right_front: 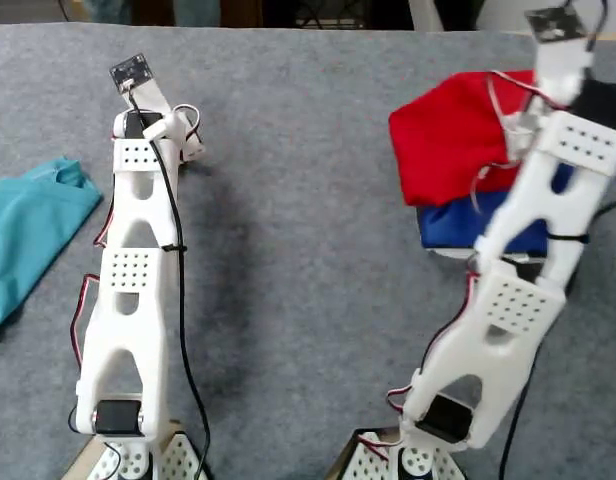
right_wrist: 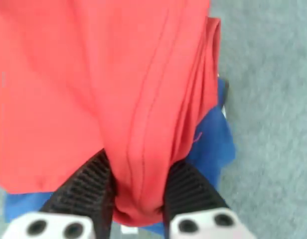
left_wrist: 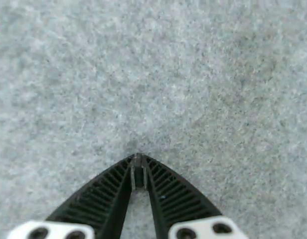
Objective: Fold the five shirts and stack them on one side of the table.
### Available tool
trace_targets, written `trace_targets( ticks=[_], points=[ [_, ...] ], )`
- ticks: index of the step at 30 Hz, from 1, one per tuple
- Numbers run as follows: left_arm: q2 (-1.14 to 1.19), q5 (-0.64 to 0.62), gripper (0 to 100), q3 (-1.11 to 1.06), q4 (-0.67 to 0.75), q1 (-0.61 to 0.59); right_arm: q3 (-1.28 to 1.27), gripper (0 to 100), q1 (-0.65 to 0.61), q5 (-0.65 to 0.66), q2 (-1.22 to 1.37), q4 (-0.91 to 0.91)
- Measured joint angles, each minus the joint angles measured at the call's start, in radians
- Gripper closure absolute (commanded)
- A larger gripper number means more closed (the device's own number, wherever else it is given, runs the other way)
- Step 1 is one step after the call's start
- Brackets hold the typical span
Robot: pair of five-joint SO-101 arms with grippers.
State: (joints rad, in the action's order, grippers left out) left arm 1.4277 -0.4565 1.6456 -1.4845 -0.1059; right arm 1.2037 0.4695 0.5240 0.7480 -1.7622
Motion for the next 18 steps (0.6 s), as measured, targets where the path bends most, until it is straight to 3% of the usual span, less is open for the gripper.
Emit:
trace_targets(
  ticks=[7, 18],
  points=[
    [0.000, 0.021, 97, 0.000, 0.000, 0.000, -0.141, 97.8, 0.097, 0.071, 0.000, 0.003],
    [0.000, 0.021, 97, 0.000, 0.000, 0.000, -0.155, 69.7, 0.173, 0.080, 0.000, 0.002]
  ],
)
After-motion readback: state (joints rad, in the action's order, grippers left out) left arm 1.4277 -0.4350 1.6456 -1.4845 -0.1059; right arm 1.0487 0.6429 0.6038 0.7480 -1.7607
